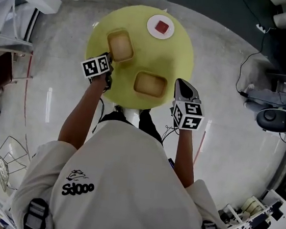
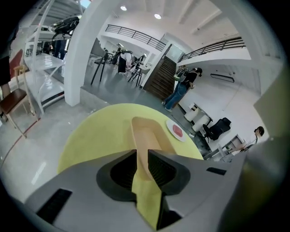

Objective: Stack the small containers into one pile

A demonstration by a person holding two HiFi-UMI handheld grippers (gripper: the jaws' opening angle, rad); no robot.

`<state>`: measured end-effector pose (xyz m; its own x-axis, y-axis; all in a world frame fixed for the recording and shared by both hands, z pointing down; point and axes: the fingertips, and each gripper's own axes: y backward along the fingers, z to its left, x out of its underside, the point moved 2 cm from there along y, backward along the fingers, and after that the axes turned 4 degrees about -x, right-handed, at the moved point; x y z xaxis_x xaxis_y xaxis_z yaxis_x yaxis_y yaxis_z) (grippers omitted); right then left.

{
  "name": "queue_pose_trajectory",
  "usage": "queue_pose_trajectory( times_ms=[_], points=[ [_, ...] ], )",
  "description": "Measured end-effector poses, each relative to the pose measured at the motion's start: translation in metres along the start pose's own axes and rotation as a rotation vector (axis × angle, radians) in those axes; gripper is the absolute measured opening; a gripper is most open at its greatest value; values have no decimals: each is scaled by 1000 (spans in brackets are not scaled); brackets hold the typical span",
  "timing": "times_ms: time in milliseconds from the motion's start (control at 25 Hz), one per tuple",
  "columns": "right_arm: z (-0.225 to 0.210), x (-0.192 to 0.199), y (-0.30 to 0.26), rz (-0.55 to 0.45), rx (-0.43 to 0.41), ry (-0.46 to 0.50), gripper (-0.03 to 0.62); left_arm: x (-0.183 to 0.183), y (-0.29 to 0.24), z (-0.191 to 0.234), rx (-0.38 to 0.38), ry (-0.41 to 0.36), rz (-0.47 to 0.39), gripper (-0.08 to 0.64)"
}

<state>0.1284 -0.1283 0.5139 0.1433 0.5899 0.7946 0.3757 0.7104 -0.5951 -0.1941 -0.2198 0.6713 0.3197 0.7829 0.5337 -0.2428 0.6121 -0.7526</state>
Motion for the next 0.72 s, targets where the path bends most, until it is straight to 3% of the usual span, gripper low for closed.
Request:
queue_pose_trajectory(
  times_ms=[720],
  points=[
    [5, -12, -5, -22, 23, -15, 11, 1, -19, 0, 22, -69, 44, 25]
  ],
)
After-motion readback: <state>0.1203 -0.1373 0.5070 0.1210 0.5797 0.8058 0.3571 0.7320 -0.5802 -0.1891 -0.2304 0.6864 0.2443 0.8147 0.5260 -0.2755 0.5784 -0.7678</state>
